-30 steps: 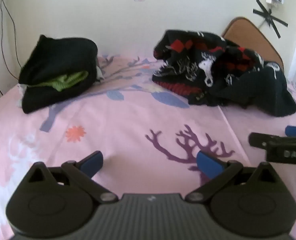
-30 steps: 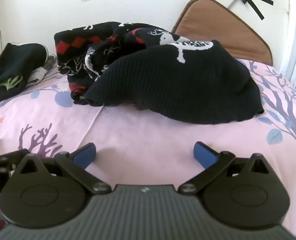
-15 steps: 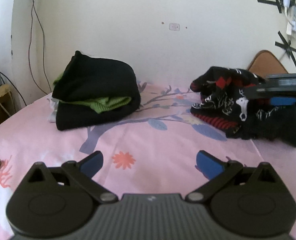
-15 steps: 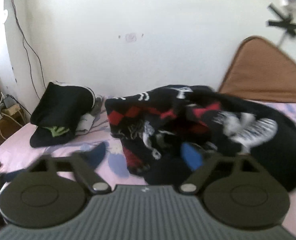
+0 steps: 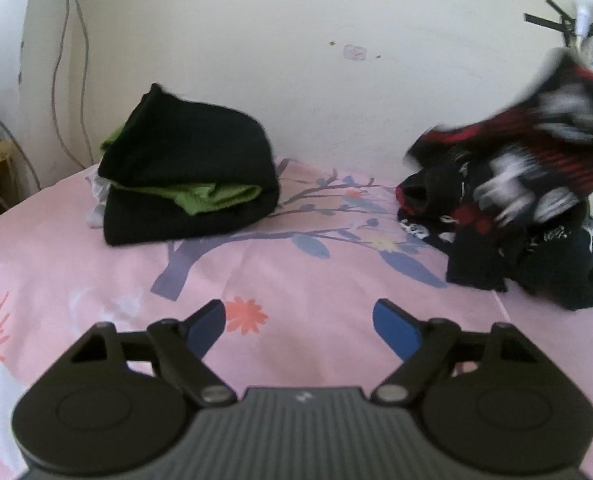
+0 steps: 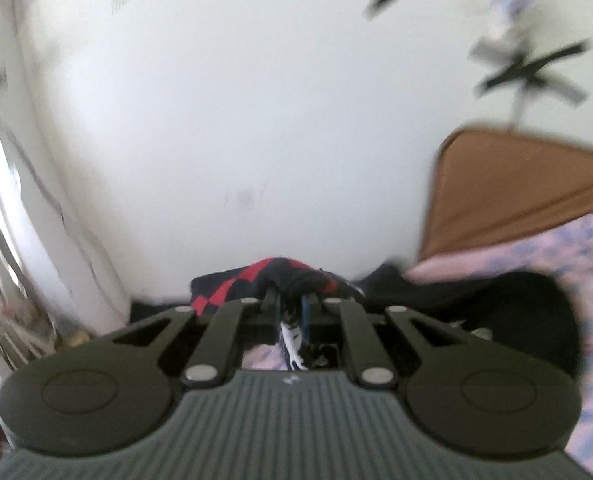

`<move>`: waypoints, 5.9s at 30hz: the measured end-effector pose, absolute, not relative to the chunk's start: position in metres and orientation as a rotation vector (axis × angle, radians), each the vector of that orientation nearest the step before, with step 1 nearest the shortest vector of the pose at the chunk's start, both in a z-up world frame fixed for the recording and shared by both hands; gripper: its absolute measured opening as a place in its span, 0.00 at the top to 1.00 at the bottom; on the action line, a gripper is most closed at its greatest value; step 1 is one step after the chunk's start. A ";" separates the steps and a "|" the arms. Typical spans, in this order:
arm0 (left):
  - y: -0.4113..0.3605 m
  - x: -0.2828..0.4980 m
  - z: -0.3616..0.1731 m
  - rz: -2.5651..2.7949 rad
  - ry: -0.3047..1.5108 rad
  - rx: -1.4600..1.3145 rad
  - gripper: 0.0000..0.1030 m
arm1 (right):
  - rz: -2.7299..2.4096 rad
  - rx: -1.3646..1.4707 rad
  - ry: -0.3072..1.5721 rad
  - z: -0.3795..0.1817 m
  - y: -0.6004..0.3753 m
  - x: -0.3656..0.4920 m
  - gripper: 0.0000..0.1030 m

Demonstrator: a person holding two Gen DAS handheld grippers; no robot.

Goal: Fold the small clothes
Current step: 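Lift the sweater off the bed with the right tool, then grasp the sweater with the left tool while the right tool holds it up, then lower the sweater flat onto the bed and open both tools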

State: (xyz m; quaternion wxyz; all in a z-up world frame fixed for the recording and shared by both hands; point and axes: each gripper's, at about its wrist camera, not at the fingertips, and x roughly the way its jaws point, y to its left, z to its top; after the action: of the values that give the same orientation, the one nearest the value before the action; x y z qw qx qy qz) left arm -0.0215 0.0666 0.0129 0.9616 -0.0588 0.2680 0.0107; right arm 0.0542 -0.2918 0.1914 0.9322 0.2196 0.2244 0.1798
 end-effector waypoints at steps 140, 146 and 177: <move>-0.047 -0.088 0.239 -0.133 -0.435 0.317 0.84 | 0.048 -0.353 -0.261 0.325 -0.327 -0.105 0.93; -0.015 -0.152 0.294 -0.120 -0.584 0.192 0.84 | 0.106 -0.312 -0.368 0.381 -0.321 -0.112 0.93; 0.046 -0.014 0.049 -0.172 0.420 0.164 0.60 | 0.258 0.127 0.661 0.088 -0.346 0.042 0.37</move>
State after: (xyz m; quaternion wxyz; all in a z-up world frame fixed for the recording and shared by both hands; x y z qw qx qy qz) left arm -0.0144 0.0464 0.0493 0.9710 0.0813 0.2079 -0.0853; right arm 0.0416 -0.3456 0.0882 0.9357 0.0620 0.3236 0.1263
